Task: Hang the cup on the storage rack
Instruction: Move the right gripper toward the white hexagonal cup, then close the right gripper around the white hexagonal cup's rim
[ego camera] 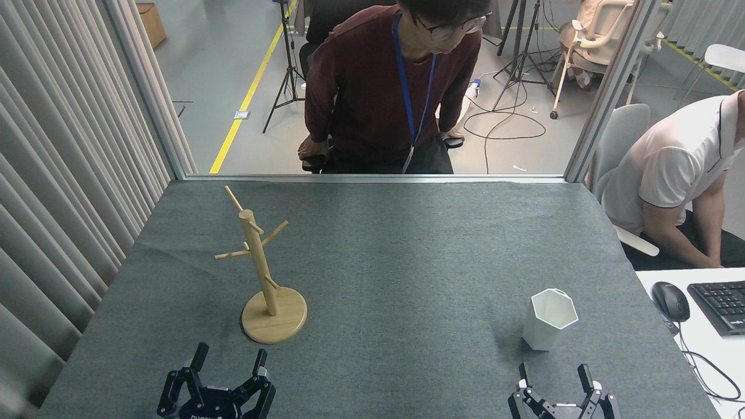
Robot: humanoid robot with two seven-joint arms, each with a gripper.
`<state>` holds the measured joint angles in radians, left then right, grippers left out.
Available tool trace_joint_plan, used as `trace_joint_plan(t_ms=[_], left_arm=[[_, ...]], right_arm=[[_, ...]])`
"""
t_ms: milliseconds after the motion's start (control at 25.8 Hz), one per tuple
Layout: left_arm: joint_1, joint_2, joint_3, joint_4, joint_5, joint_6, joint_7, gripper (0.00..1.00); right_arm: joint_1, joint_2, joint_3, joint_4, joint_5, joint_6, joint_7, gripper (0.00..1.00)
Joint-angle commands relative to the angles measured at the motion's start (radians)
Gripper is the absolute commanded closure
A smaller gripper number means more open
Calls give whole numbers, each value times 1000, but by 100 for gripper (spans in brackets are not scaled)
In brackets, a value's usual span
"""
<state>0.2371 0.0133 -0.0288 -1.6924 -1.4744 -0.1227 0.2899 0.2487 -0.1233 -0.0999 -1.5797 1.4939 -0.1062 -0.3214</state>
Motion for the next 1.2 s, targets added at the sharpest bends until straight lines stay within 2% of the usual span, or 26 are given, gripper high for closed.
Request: trace_joint_plan(t_ms=[0, 194, 348, 735, 968, 1161], left_arm=[[1, 4, 0, 5, 2, -5, 2, 1], [-1, 4, 1, 13, 0, -3, 0, 1], [2, -4, 6, 3, 26, -6, -11, 1], [4, 7, 6, -15, 23, -3, 2, 1], [4, 7, 6, -12, 23, -3, 17, 1], [5, 7, 6, -13, 22, -3, 25, 1]], right_arm=[[1, 4, -1, 4, 0, 0, -1, 1], [-5, 2, -4, 29, 0, 10, -1, 1], [-92, 1, -3, 145, -1, 34, 1, 1], [-233, -24, -4, 311, -9, 53, 1, 1], [-276, -24, -6, 343, -14, 53, 1, 1], [-279, -36, -43, 346, -26, 51, 1, 1]])
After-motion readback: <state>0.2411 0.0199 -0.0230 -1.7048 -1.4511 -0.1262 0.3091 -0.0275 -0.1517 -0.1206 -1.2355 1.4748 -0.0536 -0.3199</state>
